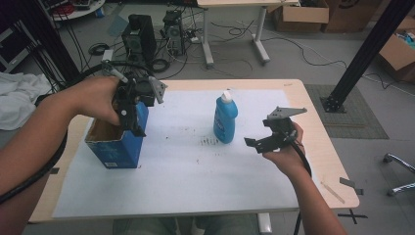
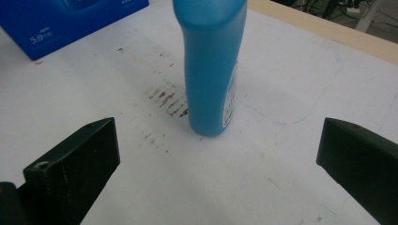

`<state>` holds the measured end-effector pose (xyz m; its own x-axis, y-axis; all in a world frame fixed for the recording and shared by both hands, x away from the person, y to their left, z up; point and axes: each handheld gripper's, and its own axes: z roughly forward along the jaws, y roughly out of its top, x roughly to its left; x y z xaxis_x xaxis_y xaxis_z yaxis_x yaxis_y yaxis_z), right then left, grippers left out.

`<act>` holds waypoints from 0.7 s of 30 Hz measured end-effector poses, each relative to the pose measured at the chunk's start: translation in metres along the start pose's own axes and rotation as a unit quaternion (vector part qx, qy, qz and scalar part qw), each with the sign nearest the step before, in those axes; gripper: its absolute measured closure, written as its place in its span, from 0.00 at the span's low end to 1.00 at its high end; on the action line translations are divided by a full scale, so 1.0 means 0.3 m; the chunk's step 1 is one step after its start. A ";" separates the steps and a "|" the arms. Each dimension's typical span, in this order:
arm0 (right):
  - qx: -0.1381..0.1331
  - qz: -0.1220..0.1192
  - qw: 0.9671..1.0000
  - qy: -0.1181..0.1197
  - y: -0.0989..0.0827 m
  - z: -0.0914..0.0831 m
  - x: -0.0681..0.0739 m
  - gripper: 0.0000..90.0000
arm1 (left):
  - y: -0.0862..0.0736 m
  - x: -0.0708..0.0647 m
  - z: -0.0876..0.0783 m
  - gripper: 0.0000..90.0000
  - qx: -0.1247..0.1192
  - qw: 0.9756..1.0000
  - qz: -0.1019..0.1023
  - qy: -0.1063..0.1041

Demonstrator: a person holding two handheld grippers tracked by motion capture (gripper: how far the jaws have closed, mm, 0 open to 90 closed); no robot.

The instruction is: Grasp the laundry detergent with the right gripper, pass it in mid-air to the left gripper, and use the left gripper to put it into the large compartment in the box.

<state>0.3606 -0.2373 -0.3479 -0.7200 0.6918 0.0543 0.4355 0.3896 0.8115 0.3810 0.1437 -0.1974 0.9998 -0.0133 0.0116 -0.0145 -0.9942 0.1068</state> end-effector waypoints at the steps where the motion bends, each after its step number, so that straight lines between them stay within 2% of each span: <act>1: -0.004 0.006 1.000 0.002 -0.007 0.016 -0.003 0.00 | -0.002 -0.001 0.001 0.00 -0.001 1.000 0.000 0.000; 3: -0.012 0.015 1.000 -0.008 -0.014 0.048 -0.005 0.00 | -0.008 -0.003 0.000 0.00 -0.001 1.000 -0.002 0.001; 7: -0.022 0.029 0.999 -0.006 -0.014 0.111 -0.002 0.00 | -0.023 -0.009 0.001 0.00 -0.001 1.000 -0.006 0.001; 10: -0.034 0.035 0.999 -0.011 -0.014 0.157 0.002 0.00 | -0.034 -0.016 0.001 0.00 -0.002 1.000 -0.009 0.001; 11: -0.036 0.037 0.998 -0.019 -0.015 0.173 0.004 0.00 | -0.036 -0.018 -0.001 0.00 -0.001 1.000 -0.009 0.001; 15: -0.047 0.053 0.997 -0.021 -0.023 0.234 0.009 0.00 | -0.042 -0.029 -0.009 0.00 -0.003 1.000 -0.009 0.003; 21: -0.063 0.065 0.995 -0.030 -0.028 0.281 0.012 0.00 | -0.042 -0.037 -0.007 0.00 0.001 1.000 -0.007 0.001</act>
<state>0.3998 -0.1868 -0.4035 -0.6269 0.7677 0.1324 0.4493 0.2174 0.8665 0.3700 0.1567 -0.1968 0.9999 0.0006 0.0125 -0.0008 -0.9944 0.1056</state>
